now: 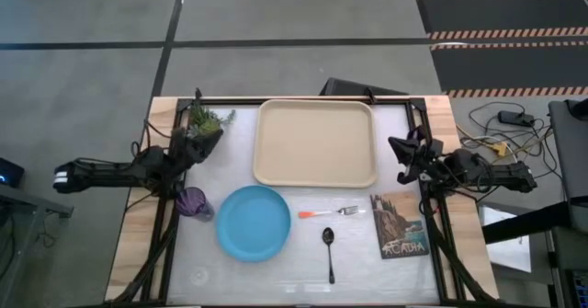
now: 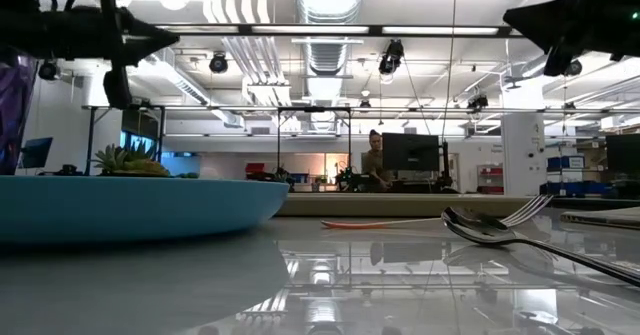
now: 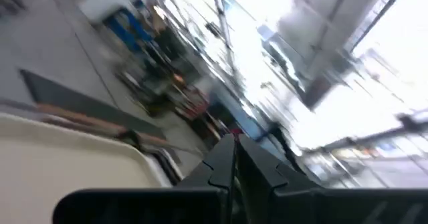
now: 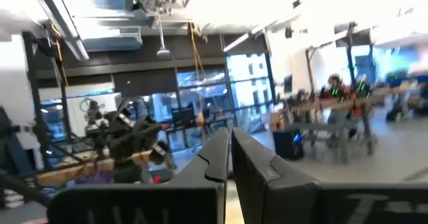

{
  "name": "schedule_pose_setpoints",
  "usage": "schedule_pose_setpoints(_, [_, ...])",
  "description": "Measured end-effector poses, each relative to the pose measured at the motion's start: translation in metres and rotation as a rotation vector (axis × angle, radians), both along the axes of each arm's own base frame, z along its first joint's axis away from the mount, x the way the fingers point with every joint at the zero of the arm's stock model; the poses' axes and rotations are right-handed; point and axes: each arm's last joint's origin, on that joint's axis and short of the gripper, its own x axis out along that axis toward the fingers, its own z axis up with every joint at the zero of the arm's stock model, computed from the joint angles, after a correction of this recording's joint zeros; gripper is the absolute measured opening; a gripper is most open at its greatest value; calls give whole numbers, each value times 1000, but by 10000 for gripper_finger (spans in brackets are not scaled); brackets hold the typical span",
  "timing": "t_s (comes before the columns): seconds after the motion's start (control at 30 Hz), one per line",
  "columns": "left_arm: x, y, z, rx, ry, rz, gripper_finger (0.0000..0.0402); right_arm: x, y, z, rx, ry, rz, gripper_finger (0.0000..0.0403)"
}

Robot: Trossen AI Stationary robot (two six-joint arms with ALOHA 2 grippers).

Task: Pick and place plate/cup/fork/spoon on tray
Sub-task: Put the violet glass on the top left of the white serving tray

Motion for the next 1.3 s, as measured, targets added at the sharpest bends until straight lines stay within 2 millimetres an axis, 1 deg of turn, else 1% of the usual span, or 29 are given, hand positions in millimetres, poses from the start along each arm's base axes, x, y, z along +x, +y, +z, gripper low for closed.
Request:
schedule_pose_setpoints(0.07, [1, -3, 10, 101, -2, -84, 0, -1, 0, 1, -18, -6, -8, 9])
schedule_pose_setpoints(0.1, [1, -4, 17, 119, -26, -109, 0, -1, 0, 2, -22, -12, -10, 9])
schedule_pose_setpoints(0.2, [3, -5, 41, 143, -69, -128, 0, -2, 0, 6, -23, -30, -11, 9])
schedule_pose_setpoints(0.3, [8, -5, 67, 145, -62, -145, 0, -4, 0, 13, -31, -48, -15, 9])
schedule_pose_setpoints(0.4, [19, -6, 92, 113, 34, -173, 0, -6, 0, 18, -33, -56, -16, 9])
schedule_pose_setpoints(0.47, [30, -7, 108, 65, 106, -194, 0, -6, 0, 19, -33, -55, -17, 9])
schedule_pose_setpoints(0.63, [58, -11, 138, -82, 355, -248, 0, -4, 0, 17, -35, 1, -15, 9])
schedule_pose_setpoints(0.73, [73, -18, 142, -192, 609, -276, 0, -3, 0, 14, -27, 24, -12, 9])
schedule_pose_setpoints(0.83, [81, -29, 144, -339, 842, -284, 0, -3, 0, 14, -25, 31, -11, 9])
schedule_pose_setpoints(0.93, [90, -46, 150, -491, 1029, -310, 0, -3, 0, 13, -25, 42, -10, 9])
schedule_pose_setpoints(1.0, [95, -61, 154, -579, 1134, -337, 0, -2, 0, 12, -24, 53, -10, 9])
schedule_pose_setpoints(1.13, [98, -93, 157, -740, 1337, -401, 0, -2, 0, 10, -23, 70, -9, 9])
schedule_pose_setpoints(1.23, [94, -115, 150, -826, 1478, -400, 0, -2, 0, 10, -23, 74, -9, 9])
schedule_pose_setpoints(1.3, [91, -125, 145, -835, 1528, -381, 0, -2, 0, 10, -23, 74, -9, 9])
